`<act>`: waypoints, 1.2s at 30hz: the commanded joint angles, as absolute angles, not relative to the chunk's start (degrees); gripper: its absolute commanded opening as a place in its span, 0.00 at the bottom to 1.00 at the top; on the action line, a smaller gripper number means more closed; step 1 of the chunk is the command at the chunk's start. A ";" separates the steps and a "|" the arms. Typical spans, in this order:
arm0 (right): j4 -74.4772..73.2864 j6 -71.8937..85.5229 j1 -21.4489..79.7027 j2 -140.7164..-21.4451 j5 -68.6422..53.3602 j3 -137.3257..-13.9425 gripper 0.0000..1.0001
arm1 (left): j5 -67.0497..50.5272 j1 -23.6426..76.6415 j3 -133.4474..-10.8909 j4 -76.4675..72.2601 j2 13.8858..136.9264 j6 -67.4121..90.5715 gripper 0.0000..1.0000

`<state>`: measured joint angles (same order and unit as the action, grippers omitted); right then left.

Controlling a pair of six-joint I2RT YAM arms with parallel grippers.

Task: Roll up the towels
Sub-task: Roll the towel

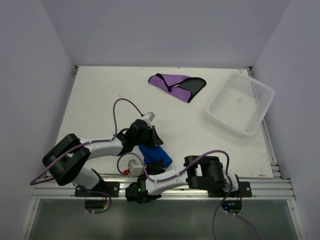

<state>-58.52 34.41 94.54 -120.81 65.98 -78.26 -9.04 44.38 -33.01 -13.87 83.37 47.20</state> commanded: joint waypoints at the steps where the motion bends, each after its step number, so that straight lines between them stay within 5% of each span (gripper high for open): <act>1: -52.66 32.43 94.13 -119.09 63.73 -76.99 0.00 | -10.73 45.17 -30.50 -19.33 84.37 49.04 0.00; 10: -50.19 31.99 93.25 -118.74 60.65 -76.55 0.02 | -8.79 45.61 -26.28 -21.45 84.82 49.92 0.00; 18: -50.27 34.80 92.99 -115.67 59.86 -75.76 0.39 | -2.55 46.05 -21.10 -23.81 82.98 53.08 0.00; 31: -43.08 40.43 91.23 -96.71 54.50 -66.63 0.61 | 4.13 46.23 -15.03 -28.74 77.08 55.28 0.00; 36: -27.22 37.10 84.91 -84.31 40.98 -54.69 0.68 | 5.36 46.58 -14.15 -29.79 77.34 55.55 0.00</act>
